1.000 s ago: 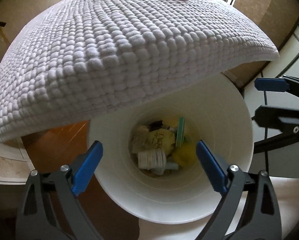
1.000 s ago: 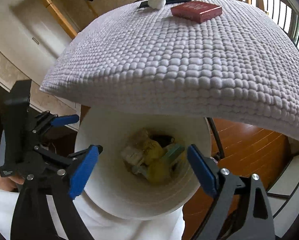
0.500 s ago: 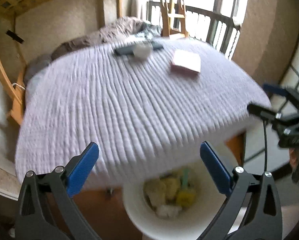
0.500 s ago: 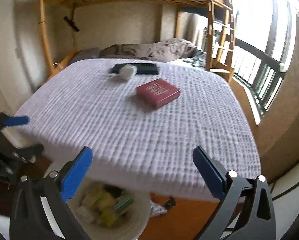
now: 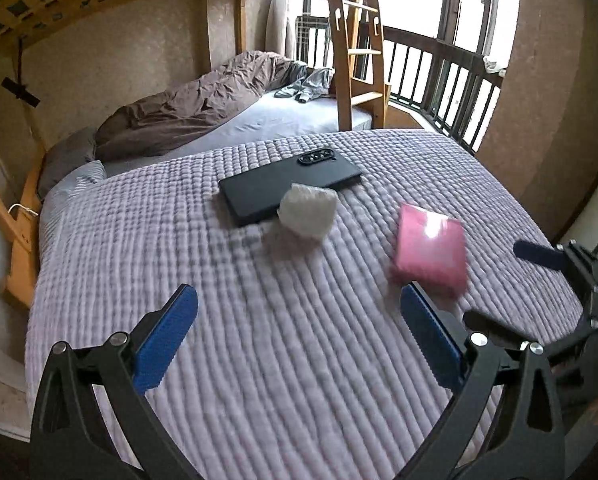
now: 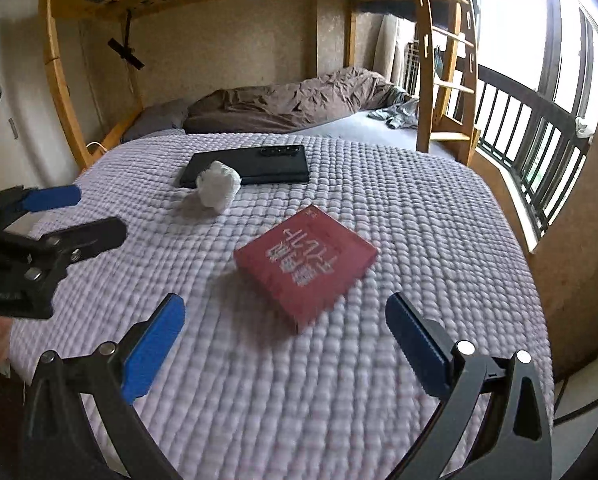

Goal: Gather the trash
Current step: 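Move both tools back over the tissue and red box on the bed, then grasp the white crumpled tissue with the left tool while the right tool grasps the red box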

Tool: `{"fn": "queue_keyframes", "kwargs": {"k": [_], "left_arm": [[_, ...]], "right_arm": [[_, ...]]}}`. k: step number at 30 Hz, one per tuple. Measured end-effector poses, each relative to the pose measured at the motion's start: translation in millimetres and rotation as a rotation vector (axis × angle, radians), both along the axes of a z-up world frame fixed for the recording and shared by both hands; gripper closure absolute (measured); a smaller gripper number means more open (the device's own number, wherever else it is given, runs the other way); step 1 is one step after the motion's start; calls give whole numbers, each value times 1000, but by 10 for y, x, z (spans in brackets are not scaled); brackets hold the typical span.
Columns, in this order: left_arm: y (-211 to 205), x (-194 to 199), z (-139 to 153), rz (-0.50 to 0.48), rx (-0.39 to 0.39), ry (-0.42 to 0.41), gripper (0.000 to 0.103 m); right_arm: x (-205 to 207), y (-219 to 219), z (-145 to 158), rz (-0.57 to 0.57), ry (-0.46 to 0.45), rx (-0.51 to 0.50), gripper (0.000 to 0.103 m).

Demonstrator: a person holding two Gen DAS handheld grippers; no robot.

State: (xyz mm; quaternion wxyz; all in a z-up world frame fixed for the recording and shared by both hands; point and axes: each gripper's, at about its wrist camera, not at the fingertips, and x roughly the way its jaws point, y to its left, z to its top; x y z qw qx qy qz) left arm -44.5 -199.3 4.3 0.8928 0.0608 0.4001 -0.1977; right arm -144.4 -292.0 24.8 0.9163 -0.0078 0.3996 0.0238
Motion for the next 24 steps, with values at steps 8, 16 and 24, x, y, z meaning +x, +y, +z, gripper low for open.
{"fn": "queue_keyframes", "kwargs": {"k": [8,16,24], "left_arm": [[-176,573,-199,-24,-24,67,1],[-328,867,-380,-38,-29,108,2],[-425,899,-489,-66,2,103,15]], "right_arm": [[453,-85,-221,-35,49,7,4],[726,-128,-324,-58,72,39,4],[824,-153,-344,-74,56,49,4]]}}
